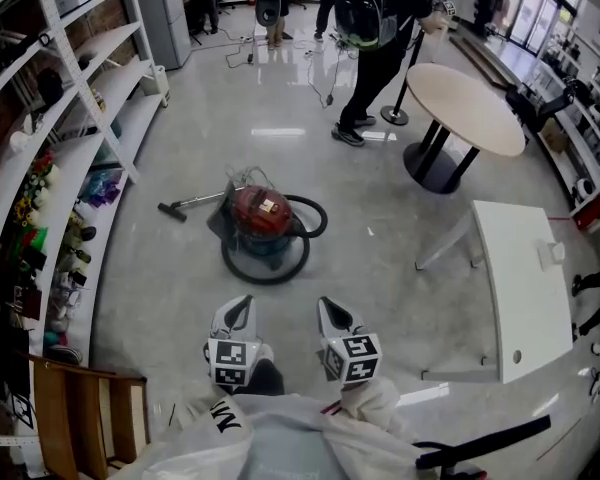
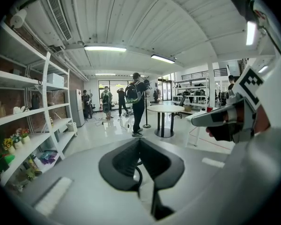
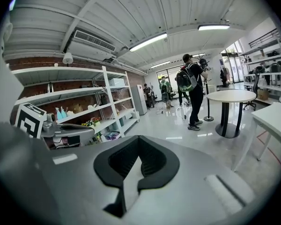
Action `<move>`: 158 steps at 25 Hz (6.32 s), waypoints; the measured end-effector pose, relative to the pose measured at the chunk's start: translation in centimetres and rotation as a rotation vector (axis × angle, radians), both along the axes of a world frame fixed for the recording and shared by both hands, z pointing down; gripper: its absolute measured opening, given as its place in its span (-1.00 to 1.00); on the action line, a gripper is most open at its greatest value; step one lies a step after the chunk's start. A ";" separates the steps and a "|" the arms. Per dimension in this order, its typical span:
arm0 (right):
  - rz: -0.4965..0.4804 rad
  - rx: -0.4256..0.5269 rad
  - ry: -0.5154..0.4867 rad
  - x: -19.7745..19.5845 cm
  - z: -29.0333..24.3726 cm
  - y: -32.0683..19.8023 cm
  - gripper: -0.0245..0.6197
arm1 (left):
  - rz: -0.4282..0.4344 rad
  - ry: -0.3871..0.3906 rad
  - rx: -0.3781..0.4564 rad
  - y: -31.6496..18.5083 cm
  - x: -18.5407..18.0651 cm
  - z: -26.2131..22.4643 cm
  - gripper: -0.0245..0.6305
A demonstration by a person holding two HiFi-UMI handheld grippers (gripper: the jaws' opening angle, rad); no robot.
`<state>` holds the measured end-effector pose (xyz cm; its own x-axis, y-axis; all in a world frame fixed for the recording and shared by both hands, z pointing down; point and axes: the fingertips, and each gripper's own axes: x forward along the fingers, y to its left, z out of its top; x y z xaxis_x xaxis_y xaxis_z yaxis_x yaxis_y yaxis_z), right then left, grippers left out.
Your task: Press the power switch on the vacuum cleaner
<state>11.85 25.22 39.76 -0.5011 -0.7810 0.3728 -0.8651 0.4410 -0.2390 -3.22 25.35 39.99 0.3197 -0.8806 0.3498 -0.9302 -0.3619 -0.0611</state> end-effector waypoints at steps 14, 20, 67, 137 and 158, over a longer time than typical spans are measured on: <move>-0.028 -0.024 0.022 -5.2 -0.3 -7.6 -0.92 | 0.001 0.023 -0.029 -7.6 -4.0 0.3 -0.93; -0.015 -0.035 0.038 -6.5 0.2 -9.6 -0.92 | 0.016 0.035 -0.032 -9.9 -5.4 0.6 -0.93; -0.025 -0.018 0.026 -9.6 0.5 -22.9 -0.92 | 0.038 0.018 -0.041 -22.6 -7.3 1.2 -0.93; -0.064 -0.322 0.050 -8.4 18.6 -42.9 -0.92 | -0.079 0.049 -0.302 -41.5 -6.0 18.7 -0.93; -0.028 -0.421 0.050 -8.8 29.1 -44.5 -0.92 | -0.055 0.104 -0.405 -43.5 -2.9 29.1 -0.93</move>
